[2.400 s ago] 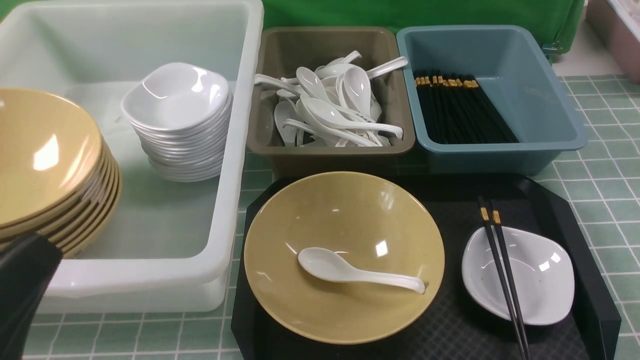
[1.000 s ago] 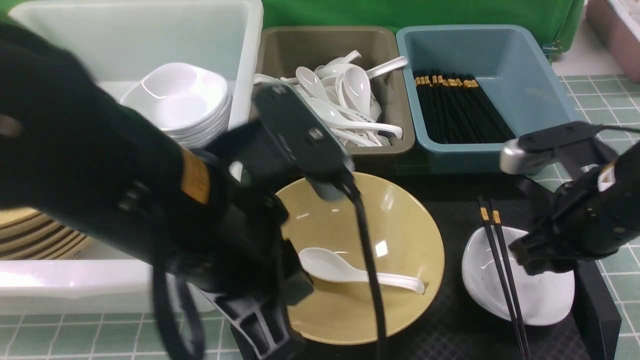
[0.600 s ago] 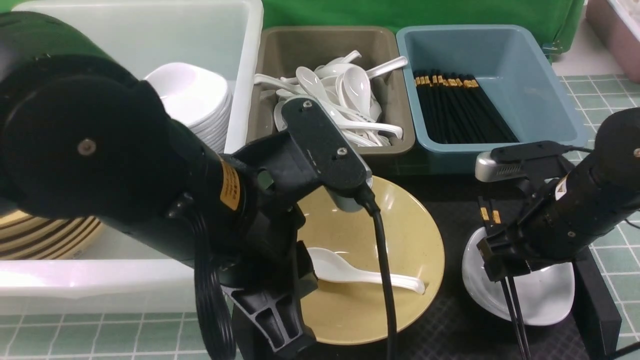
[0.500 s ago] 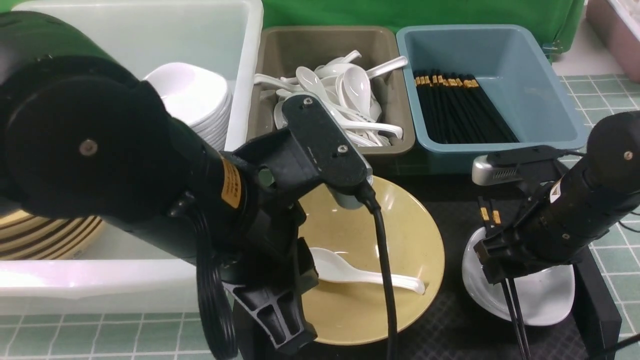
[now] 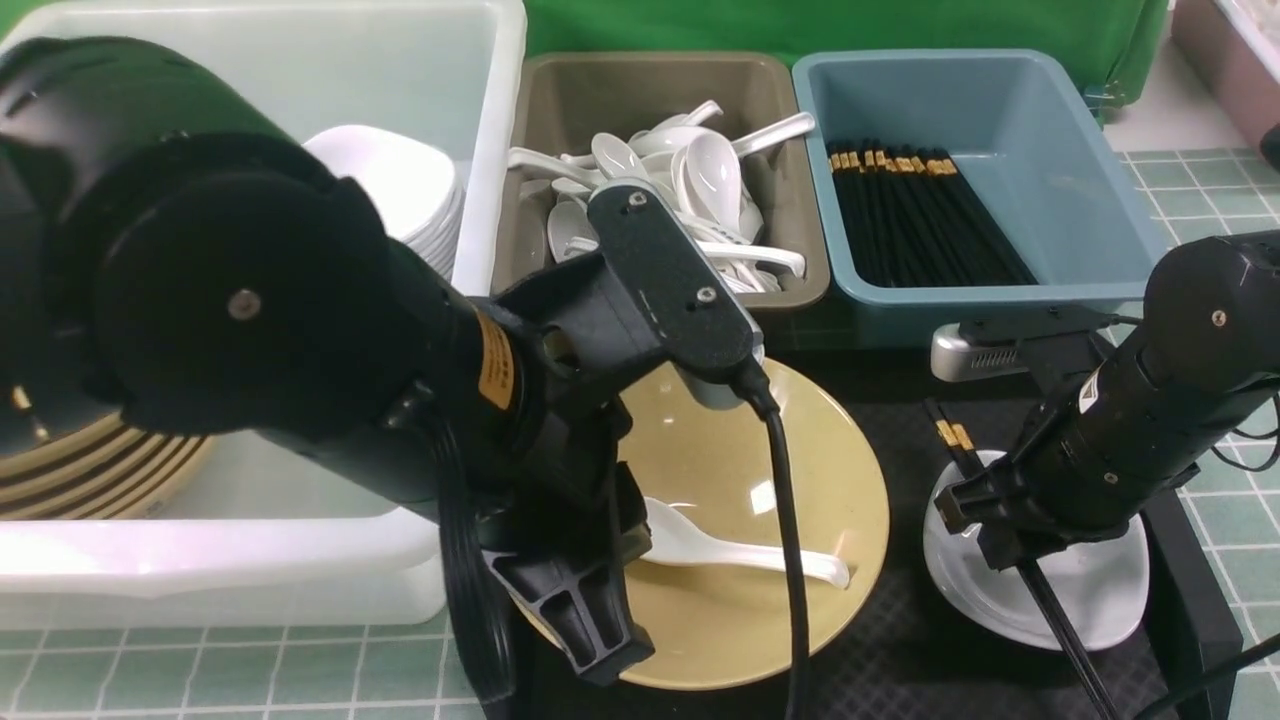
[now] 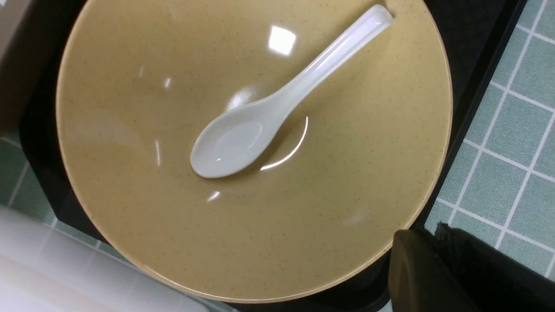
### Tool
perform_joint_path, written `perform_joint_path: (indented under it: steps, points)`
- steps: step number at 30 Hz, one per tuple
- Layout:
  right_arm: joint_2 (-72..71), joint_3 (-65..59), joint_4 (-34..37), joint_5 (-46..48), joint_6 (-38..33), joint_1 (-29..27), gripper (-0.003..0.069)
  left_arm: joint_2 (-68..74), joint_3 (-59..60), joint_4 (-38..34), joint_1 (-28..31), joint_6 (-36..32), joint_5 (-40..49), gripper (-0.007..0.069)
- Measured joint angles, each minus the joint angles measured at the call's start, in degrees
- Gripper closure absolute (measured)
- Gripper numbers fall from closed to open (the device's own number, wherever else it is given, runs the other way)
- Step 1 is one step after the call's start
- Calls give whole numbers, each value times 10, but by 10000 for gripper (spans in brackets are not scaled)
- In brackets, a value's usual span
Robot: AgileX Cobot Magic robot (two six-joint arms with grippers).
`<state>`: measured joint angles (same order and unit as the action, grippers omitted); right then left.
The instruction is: On blue table put chopsticks spoon bowls plates into blue grey white boxes.
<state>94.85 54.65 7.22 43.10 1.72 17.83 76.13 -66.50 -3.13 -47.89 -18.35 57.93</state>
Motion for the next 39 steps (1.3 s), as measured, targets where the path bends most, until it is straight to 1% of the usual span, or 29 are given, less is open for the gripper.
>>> perform_joint_path:
  steps: [5,12,15,16,17,18,19,21,23,24,25,29,32,35,39]
  points:
    - [-6,0,0,1,-2,0,489,0,0,0,0,0,0,622]
    - [-73,6,-16,11,-27,0,489,0,26,2,1,1,-20,622]
    - [-105,58,-49,16,-34,-1,489,0,35,2,17,17,-73,622]
    - [-108,80,-54,14,-34,-1,489,1,35,2,25,24,-106,622]
    - [-109,80,-55,13,-34,-1,489,1,35,2,27,24,-106,622]
    - [-108,115,-56,5,-34,-5,489,2,35,2,39,31,-155,622]
    - [-108,132,-57,-2,-34,-7,489,5,34,2,47,33,-181,622]
    - [-92,183,-58,-28,-34,-18,490,24,17,0,76,45,-234,622]
    - [-71,221,-60,-41,-35,-27,489,45,-11,-4,101,54,-259,622]
    - [-71,225,-60,-43,-35,-28,489,47,-14,-5,101,54,-261,622]
    - [-43,261,-61,-57,-34,-36,489,67,-48,-12,121,61,-277,622]
    - [3,310,-63,-91,-22,-44,490,90,-93,-13,133,64,-308,622]
    - [68,356,-63,-137,0,-51,490,98,-119,-15,134,61,-348,622]
    - [123,389,-63,-166,8,-58,490,97,-121,-16,134,50,-352,622]
    - [192,451,-63,-173,28,-68,490,98,-121,-15,134,39,-316,622]
